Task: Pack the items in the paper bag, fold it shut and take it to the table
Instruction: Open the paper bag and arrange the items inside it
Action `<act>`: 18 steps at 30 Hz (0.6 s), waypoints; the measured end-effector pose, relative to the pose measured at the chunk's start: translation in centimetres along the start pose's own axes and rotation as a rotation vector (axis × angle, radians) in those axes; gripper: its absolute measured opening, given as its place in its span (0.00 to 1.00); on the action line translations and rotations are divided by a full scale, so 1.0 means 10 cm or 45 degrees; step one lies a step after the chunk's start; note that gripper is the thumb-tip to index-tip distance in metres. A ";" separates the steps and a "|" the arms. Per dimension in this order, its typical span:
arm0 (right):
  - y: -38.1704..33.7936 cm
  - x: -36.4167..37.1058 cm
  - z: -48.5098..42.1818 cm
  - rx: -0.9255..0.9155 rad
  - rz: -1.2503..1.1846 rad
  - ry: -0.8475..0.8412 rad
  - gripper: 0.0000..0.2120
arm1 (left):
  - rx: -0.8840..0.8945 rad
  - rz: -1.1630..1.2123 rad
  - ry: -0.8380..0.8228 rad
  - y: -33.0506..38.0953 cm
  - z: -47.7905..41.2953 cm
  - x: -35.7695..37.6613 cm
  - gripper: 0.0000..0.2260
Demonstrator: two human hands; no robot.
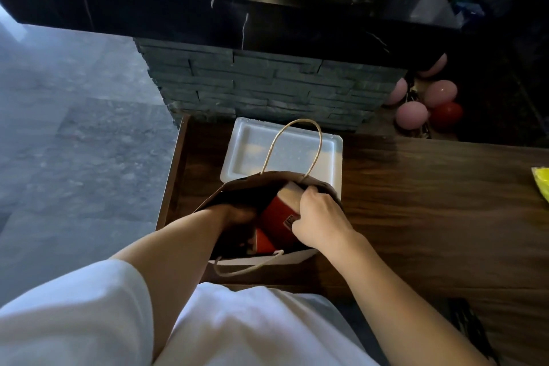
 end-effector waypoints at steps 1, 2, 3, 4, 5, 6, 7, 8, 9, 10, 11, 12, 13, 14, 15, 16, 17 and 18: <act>0.02 0.02 -0.01 0.017 -0.012 -0.027 0.23 | 0.007 -0.050 -0.001 -0.02 -0.02 0.01 0.18; 0.03 0.03 -0.01 0.036 -0.018 -0.051 0.23 | 0.033 -0.097 0.055 -0.02 -0.01 -0.03 0.17; 0.05 0.04 -0.02 0.053 -0.019 -0.070 0.23 | 0.032 -0.118 0.108 -0.02 -0.02 -0.07 0.14; 0.06 0.06 -0.02 0.065 -0.014 -0.087 0.23 | 0.005 -0.087 0.185 -0.02 -0.06 -0.11 0.14; 0.07 0.07 -0.03 0.076 -0.004 -0.107 0.22 | 0.014 -0.079 0.255 -0.02 -0.08 -0.14 0.16; 0.08 0.10 -0.03 0.090 0.009 -0.136 0.22 | 0.061 -0.046 0.323 0.02 -0.06 -0.16 0.18; 0.09 0.12 -0.03 0.107 0.020 -0.172 0.21 | 0.132 -0.042 0.356 0.07 -0.06 -0.16 0.19; 0.10 0.15 -0.04 0.124 0.025 -0.212 0.20 | 0.175 0.040 0.322 0.12 0.00 -0.14 0.19; 0.11 0.18 -0.05 0.142 0.030 -0.252 0.19 | 0.161 0.286 0.237 0.16 0.06 -0.10 0.19; 0.12 0.20 -0.06 0.161 0.036 -0.287 0.17 | 0.110 0.510 0.138 0.18 0.13 -0.07 0.20; 0.13 0.22 -0.07 0.177 0.047 -0.317 0.16 | 0.112 0.653 0.079 0.23 0.14 -0.07 0.22; 0.13 0.24 -0.09 0.185 0.060 -0.339 0.16 | 0.125 0.666 0.055 0.27 0.15 -0.08 0.23; 0.13 0.27 -0.10 0.190 0.068 -0.359 0.16 | 0.109 0.590 0.020 0.28 0.17 -0.06 0.26; 0.12 0.29 -0.11 0.199 0.063 -0.383 0.16 | 0.060 0.462 -0.036 0.27 0.21 0.00 0.27; 0.11 0.31 -0.12 0.218 0.036 -0.411 0.17 | 0.003 0.378 -0.132 0.25 0.26 0.10 0.28; 0.11 0.34 -0.12 0.248 -0.006 -0.436 0.18 | -0.024 0.342 -0.223 0.26 0.31 0.18 0.29; 0.12 0.36 -0.12 0.279 -0.048 -0.452 0.18 | -0.020 0.347 -0.268 0.28 0.30 0.23 0.29; 0.12 0.38 -0.13 0.296 -0.069 -0.459 0.19 | 0.009 0.362 -0.269 0.31 0.30 0.23 0.28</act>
Point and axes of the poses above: each hand's wrist, its own z-axis away from the middle knuckle, its own x-axis out of the palm, y = z × x, the point moved 10 cm from there along -z, towards the middle knuckle, and after that the axes turned 12 degrees about y, right-handed, at the moved point
